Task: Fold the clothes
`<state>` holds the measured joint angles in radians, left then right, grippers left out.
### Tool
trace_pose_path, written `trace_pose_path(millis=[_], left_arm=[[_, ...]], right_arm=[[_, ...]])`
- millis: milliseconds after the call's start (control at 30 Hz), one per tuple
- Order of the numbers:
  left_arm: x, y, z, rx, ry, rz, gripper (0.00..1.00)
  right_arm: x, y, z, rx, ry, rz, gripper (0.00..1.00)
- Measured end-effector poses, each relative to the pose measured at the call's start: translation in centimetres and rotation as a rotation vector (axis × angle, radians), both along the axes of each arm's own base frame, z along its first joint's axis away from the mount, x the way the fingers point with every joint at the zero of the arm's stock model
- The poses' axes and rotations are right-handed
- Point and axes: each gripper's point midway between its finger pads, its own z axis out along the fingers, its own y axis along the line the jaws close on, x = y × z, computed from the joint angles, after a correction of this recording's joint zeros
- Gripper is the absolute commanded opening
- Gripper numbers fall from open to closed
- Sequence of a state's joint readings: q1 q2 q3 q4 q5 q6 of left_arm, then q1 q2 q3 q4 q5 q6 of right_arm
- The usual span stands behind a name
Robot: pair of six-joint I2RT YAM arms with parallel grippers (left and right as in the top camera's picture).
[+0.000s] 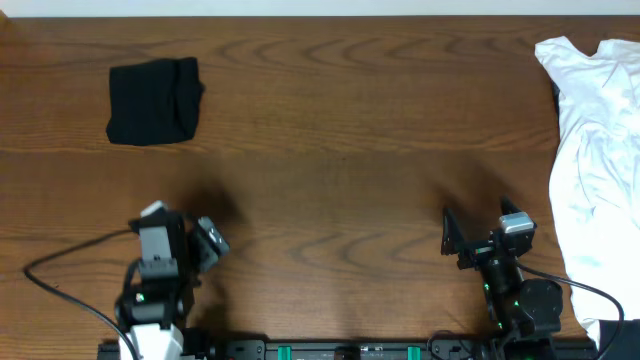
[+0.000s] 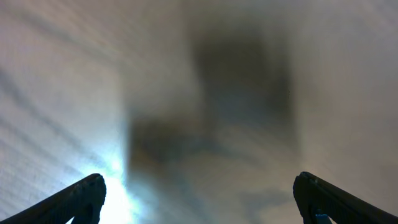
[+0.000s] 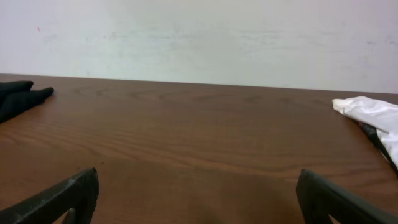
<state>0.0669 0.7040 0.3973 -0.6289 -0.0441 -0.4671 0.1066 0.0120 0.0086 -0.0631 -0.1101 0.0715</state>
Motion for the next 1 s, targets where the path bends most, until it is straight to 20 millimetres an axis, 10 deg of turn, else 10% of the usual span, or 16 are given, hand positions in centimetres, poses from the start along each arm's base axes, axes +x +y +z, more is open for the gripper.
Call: trace_pose_path(millis=[300,533,800,1000], left_arm=[[-4.7,0.6,-4.0,0.041,0.066,0.026,0.98],[-4.2,0.7,-3.4,0.051,0.027,0.029,0.98],[4.3,1.2,4.8,0.079,-0.465,0.037,0.98],[6.1,0.3,8.2,0.105,-0.616,-0.025,0.98]], right_arm=[[0.0,0.0,0.0,0.0,0.0,-0.002,0.99],[0.0,0.0,0.0,0.0,0.0,-0.003,0.99],[0.0,0.0,0.0,0.0,0.0,-0.003,0.99],[0.0,-0.1,0.0,0.0,0.0,-0.003,0.99]])
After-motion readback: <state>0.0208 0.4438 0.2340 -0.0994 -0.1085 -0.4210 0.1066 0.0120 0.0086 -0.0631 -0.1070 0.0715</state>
